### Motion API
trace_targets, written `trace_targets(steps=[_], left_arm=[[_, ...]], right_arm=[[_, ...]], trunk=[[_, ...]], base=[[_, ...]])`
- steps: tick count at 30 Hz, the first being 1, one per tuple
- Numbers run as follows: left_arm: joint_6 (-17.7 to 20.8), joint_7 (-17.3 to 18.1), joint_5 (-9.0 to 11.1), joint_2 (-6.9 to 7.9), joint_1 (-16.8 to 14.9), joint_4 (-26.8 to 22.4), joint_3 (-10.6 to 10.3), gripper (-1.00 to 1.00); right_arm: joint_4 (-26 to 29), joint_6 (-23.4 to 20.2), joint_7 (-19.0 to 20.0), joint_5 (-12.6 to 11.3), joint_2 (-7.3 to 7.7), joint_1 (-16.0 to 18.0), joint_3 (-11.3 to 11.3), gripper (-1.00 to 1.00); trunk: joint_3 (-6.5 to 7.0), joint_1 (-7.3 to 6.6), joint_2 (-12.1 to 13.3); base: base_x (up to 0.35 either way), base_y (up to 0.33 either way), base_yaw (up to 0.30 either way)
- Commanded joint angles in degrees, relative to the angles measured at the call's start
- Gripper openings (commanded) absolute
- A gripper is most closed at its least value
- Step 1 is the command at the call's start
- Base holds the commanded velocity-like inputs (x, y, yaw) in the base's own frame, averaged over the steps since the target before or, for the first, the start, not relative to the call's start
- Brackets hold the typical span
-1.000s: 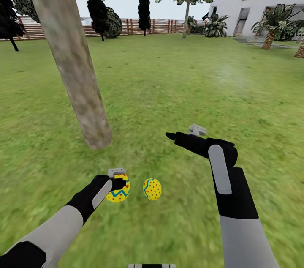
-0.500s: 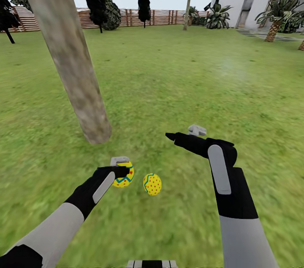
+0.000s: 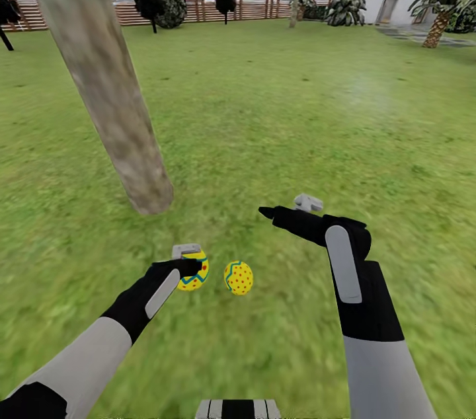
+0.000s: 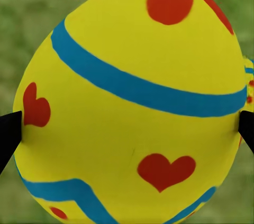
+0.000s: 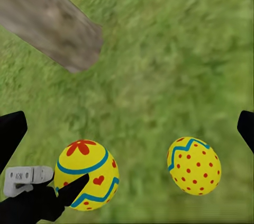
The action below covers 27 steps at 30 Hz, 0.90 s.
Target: Take the three Easter eggs out of the wicker basket on the lawn in the garden, then place them on the lawn next to a single tree (choose any tree) so that all three eggs are next to the same tree and none are left in the basket.
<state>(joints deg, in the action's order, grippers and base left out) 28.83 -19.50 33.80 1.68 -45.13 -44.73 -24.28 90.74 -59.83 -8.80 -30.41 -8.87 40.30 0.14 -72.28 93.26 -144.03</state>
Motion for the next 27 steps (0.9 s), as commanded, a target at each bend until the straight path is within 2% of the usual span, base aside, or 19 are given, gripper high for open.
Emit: trace_targets(steps=[1, 11, 18, 21, 27], left_arm=[[0.1, -0.5, 0.6, 0.08, 0.0, -0.1, -0.3, -1.0], [0.0, -0.5, 0.6, 0.08, 0.0, -0.1, -0.3, -1.0], [0.0, -0.5, 0.6, 0.08, 0.0, -0.1, -0.3, -1.0], [0.0, -0.5, 0.6, 0.09, 0.0, -0.1, -0.3, -1.0], [0.0, -0.5, 0.6, 0.16, 0.1, -0.2, -0.3, -1.0]], right_arm=[[0.0, -0.2, -0.6, -0.6, -0.01, 0.0, 0.0, 1.0], [0.0, -0.2, -0.5, -0.7, -0.04, -0.1, 0.0, 1.0], [0.0, -0.2, -0.4, -0.7, -0.05, -0.2, 0.1, 1.0], [0.0, -0.2, -0.4, -0.6, -0.03, -0.2, 0.1, 1.0], [0.0, -0.2, -0.3, -0.6, -0.03, -0.2, 0.0, 1.0]], trunk=[[-0.28, 0.01, 0.0], [-2.49, 0.27, -0.2], [-2.49, 0.27, -0.2], [-3.16, 0.35, -0.2], [-3.16, 0.35, -0.2]], base=[[0.0, 0.0, 0.0], [0.0, 0.0, 0.0], [0.0, 0.0, 0.0], [0.0, 0.0, 0.0], [0.0, 0.0, 0.0]])
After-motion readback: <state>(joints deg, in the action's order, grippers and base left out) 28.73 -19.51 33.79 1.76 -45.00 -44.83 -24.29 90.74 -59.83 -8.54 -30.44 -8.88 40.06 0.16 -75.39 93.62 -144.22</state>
